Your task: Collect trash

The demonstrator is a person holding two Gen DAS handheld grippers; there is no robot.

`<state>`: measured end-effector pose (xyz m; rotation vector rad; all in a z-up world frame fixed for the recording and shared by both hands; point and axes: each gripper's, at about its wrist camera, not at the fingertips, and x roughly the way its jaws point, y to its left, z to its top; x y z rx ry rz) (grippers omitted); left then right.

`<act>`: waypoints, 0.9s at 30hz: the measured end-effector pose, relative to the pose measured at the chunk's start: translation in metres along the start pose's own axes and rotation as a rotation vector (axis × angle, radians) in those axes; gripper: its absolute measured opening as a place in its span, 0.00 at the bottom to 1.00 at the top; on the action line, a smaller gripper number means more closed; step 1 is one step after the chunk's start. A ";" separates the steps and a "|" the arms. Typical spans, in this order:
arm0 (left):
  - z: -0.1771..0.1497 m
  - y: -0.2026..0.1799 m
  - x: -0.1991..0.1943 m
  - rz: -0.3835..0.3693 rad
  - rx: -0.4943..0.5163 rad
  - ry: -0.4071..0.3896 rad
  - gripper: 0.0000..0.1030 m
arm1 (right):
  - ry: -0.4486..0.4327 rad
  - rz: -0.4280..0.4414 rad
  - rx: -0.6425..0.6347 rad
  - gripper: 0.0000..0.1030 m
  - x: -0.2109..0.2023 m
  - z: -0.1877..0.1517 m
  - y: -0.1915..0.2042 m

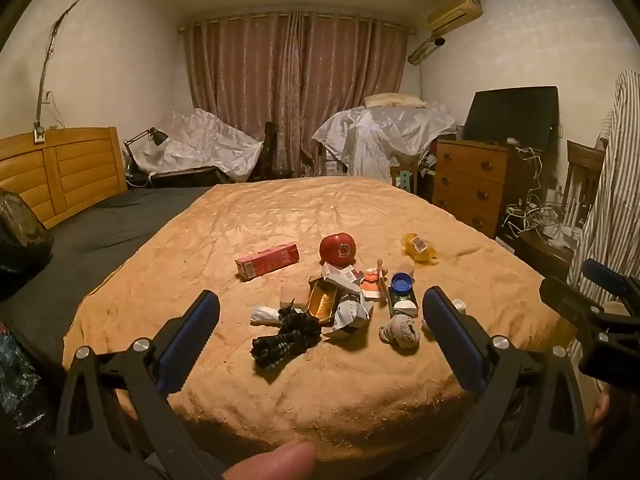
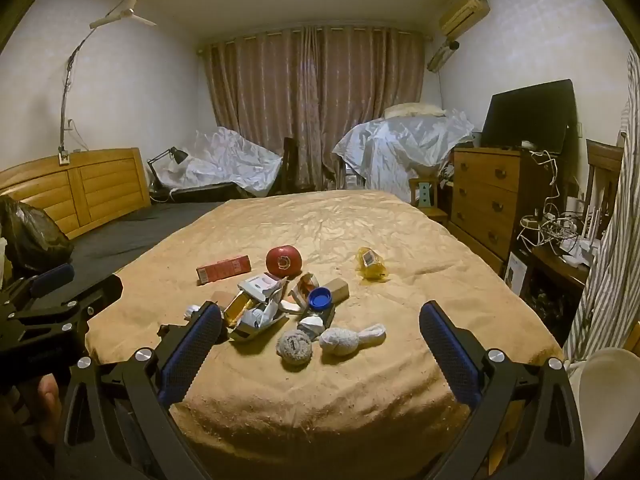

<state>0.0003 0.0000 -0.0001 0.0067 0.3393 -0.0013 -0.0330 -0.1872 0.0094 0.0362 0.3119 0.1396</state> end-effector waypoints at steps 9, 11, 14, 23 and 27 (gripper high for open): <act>-0.001 0.002 0.001 -0.006 0.002 0.013 0.95 | 0.008 0.003 0.012 0.96 0.002 -0.001 -0.003; -0.004 0.003 0.002 -0.003 -0.004 0.013 0.95 | 0.010 0.003 0.009 0.96 0.002 -0.001 -0.002; -0.007 0.004 0.005 -0.001 -0.008 0.012 0.95 | 0.014 0.004 0.008 0.96 0.003 -0.001 -0.001; -0.008 0.005 0.011 0.002 -0.007 0.025 0.95 | 0.027 0.007 0.013 0.96 0.006 -0.009 -0.002; -0.008 0.004 0.010 0.003 -0.005 0.026 0.95 | 0.028 0.008 0.012 0.96 0.006 -0.009 -0.002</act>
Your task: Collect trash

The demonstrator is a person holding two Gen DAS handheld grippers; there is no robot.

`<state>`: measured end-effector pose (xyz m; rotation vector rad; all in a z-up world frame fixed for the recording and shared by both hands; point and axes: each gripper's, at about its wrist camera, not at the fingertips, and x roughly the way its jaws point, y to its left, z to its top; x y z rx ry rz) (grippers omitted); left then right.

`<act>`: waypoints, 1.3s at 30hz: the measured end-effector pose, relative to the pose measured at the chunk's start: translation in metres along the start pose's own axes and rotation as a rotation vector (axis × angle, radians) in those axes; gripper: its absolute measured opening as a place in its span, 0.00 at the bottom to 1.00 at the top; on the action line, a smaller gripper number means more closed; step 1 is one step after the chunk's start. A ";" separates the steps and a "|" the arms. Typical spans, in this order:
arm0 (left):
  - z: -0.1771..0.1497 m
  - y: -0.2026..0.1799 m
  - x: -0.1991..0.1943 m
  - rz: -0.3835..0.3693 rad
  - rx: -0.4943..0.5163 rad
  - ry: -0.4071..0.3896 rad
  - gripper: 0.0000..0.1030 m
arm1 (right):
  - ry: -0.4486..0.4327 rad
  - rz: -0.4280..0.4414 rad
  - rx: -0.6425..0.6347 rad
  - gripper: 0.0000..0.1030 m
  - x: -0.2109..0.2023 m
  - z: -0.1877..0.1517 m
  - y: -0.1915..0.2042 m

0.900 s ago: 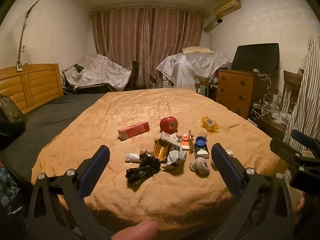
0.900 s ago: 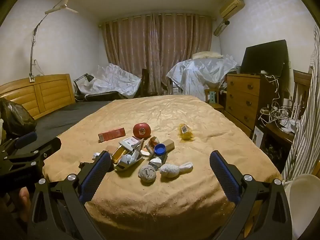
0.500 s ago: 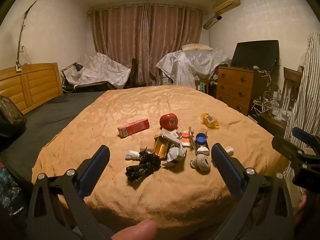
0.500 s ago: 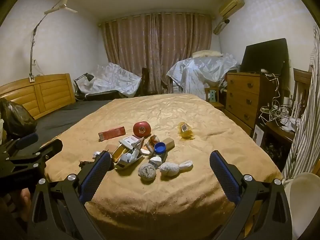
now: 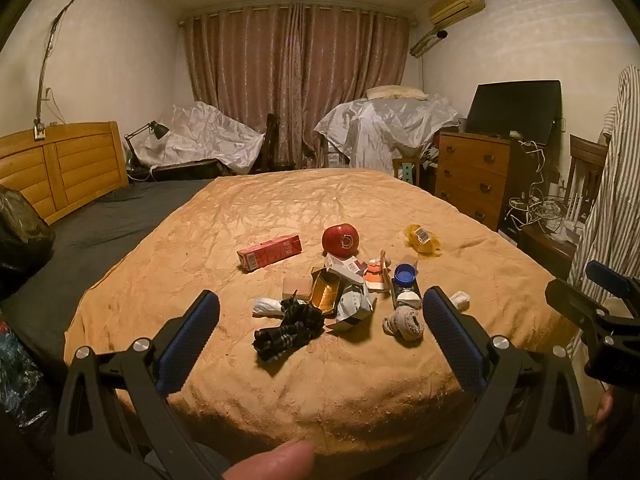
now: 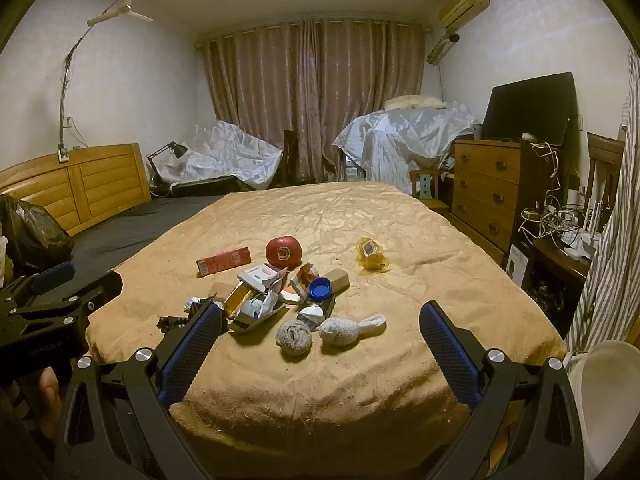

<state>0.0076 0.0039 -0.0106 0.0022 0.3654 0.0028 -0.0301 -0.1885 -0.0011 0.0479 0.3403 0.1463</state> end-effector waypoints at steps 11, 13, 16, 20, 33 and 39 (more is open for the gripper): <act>0.000 -0.001 0.000 0.000 0.001 0.001 0.95 | 0.002 -0.001 0.002 0.96 0.001 0.000 0.000; 0.000 0.000 0.000 0.000 0.001 0.003 0.95 | 0.001 -0.002 0.001 0.96 0.001 0.000 0.000; 0.000 0.000 0.000 0.000 0.001 0.002 0.95 | 0.002 -0.003 0.001 0.96 0.001 0.000 0.000; -0.001 0.000 0.001 -0.001 0.002 0.005 0.95 | 0.006 -0.003 0.001 0.96 -0.001 0.000 -0.001; -0.002 0.001 0.001 0.000 0.002 0.006 0.95 | 0.006 -0.003 -0.001 0.96 0.000 -0.002 -0.002; -0.002 0.001 0.002 0.000 0.003 0.006 0.95 | 0.006 -0.004 -0.002 0.96 0.000 -0.003 -0.002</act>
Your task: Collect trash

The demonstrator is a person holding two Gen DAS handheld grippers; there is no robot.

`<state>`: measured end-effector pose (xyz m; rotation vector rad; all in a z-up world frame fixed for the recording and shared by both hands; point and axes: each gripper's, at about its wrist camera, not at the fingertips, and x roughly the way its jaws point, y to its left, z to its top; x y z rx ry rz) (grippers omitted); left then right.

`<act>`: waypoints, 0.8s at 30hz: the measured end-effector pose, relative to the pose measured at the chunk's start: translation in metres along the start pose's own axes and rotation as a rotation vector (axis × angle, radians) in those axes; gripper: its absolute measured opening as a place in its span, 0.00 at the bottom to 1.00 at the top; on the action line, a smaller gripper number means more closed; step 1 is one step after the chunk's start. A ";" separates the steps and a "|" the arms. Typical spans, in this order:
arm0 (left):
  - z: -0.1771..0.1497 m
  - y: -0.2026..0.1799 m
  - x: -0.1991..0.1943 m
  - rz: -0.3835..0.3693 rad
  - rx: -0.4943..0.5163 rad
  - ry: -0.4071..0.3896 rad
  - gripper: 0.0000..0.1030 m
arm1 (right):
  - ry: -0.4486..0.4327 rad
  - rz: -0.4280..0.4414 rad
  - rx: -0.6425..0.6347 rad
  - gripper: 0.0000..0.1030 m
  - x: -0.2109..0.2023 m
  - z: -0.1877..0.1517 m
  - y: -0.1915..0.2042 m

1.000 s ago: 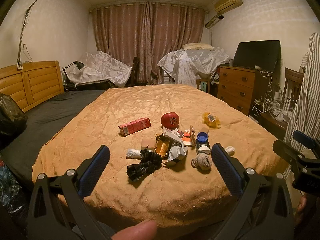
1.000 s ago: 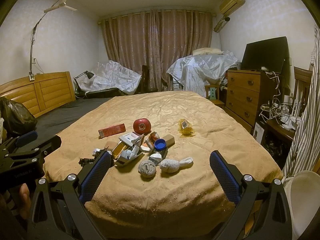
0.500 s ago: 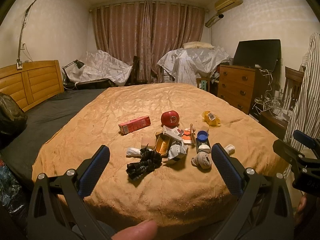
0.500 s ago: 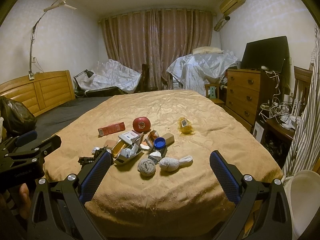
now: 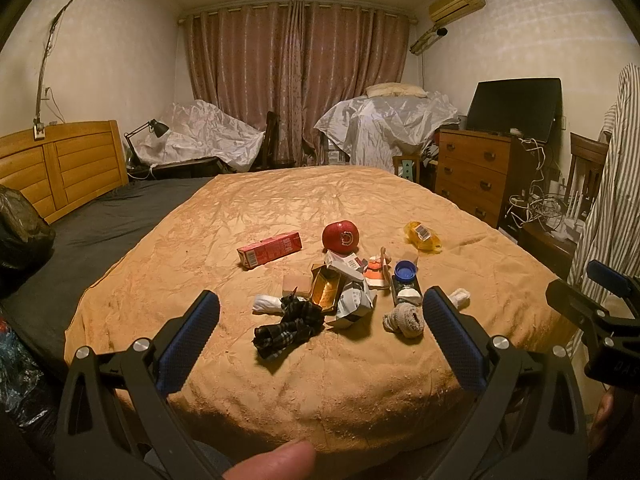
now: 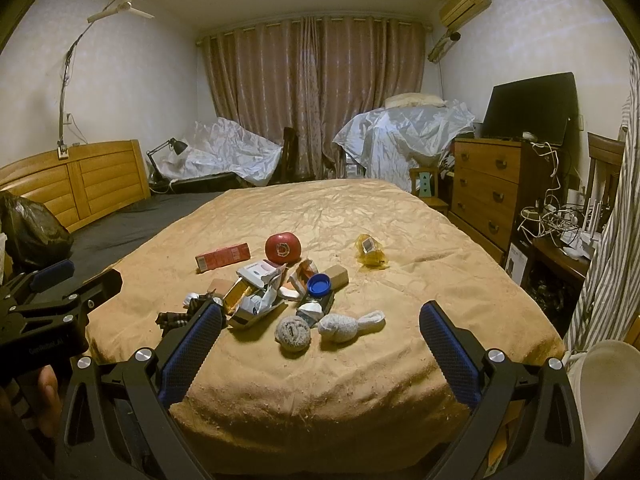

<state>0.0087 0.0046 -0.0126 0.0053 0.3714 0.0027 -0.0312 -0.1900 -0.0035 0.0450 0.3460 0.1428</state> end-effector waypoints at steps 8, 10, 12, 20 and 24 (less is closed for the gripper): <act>0.000 0.000 0.000 0.000 0.001 0.001 0.95 | 0.002 0.000 0.000 0.96 0.001 0.001 0.000; 0.000 0.000 0.001 -0.001 -0.001 0.004 0.95 | 0.004 0.001 -0.001 0.96 0.001 -0.002 0.000; -0.001 0.000 0.000 0.000 0.000 0.003 0.95 | 0.006 0.001 -0.002 0.96 0.001 -0.004 0.000; -0.002 0.000 0.001 0.000 0.000 0.007 0.95 | 0.010 0.001 -0.002 0.96 0.002 -0.006 0.000; -0.003 0.001 0.003 -0.001 0.000 0.008 0.95 | 0.010 0.000 -0.002 0.96 0.001 -0.006 -0.001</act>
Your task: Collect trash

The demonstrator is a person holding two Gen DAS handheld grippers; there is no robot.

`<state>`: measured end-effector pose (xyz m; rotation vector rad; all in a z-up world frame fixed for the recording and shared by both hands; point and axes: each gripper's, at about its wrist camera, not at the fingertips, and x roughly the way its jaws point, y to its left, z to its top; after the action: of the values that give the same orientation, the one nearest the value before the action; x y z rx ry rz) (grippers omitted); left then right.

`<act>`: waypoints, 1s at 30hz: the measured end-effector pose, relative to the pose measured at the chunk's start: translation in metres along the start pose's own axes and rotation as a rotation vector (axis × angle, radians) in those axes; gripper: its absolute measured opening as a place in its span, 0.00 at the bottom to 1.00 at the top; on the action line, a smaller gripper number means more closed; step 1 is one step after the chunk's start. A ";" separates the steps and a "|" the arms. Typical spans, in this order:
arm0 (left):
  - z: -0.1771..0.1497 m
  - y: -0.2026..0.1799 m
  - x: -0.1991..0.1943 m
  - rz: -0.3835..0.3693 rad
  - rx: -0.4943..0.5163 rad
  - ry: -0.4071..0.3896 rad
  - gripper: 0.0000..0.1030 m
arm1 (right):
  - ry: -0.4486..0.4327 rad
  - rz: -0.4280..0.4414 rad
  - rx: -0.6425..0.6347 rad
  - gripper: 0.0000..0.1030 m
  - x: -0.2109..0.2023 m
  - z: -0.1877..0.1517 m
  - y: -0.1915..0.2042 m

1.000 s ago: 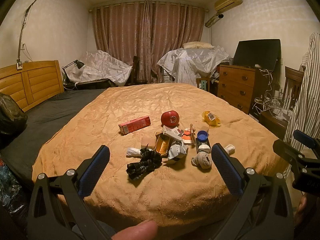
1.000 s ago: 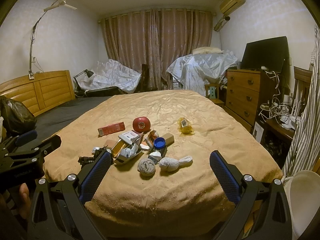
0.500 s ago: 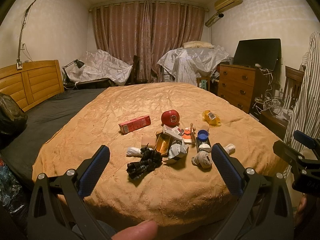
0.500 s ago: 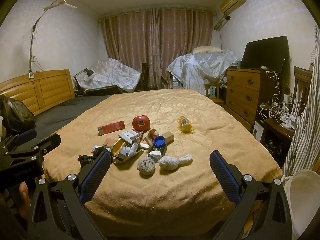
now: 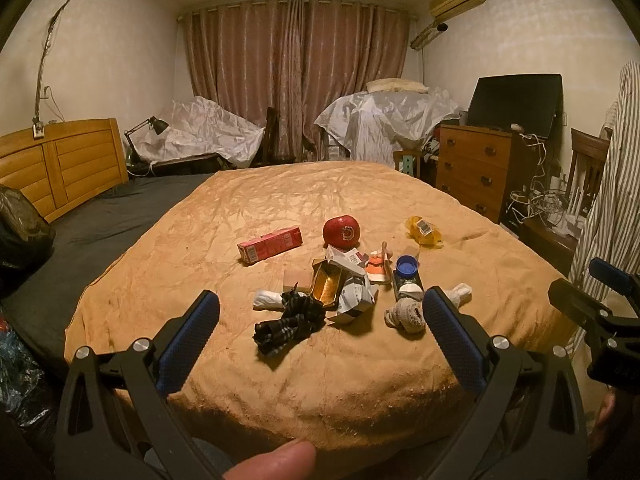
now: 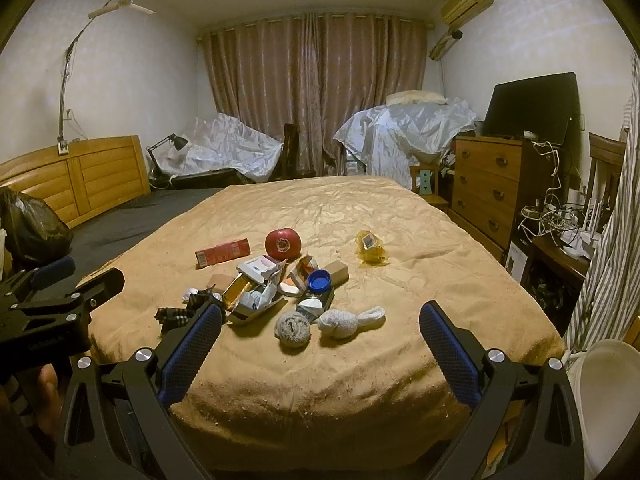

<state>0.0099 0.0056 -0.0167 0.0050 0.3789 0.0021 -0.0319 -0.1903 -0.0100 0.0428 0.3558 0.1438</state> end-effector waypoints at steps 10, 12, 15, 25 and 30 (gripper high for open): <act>-0.005 0.007 -0.004 -0.063 0.010 -0.017 0.95 | 0.003 0.000 -0.002 0.96 0.001 0.002 0.001; -0.010 0.007 -0.005 -0.068 0.009 -0.049 0.95 | 0.004 0.001 -0.003 0.96 0.001 0.001 0.001; -0.013 0.013 -0.002 -0.080 0.000 -0.038 0.95 | 0.007 0.003 -0.001 0.96 0.002 0.000 0.001; -0.035 0.047 0.074 -0.085 0.076 0.173 0.95 | 0.076 0.036 -0.008 0.96 0.021 -0.013 -0.001; -0.045 0.065 0.127 -0.088 0.071 0.287 0.95 | 0.139 0.060 0.011 0.96 0.042 -0.024 -0.007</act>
<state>0.1113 0.0711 -0.1051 0.0588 0.6662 -0.0990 -0.0001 -0.1905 -0.0470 0.0549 0.4948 0.2048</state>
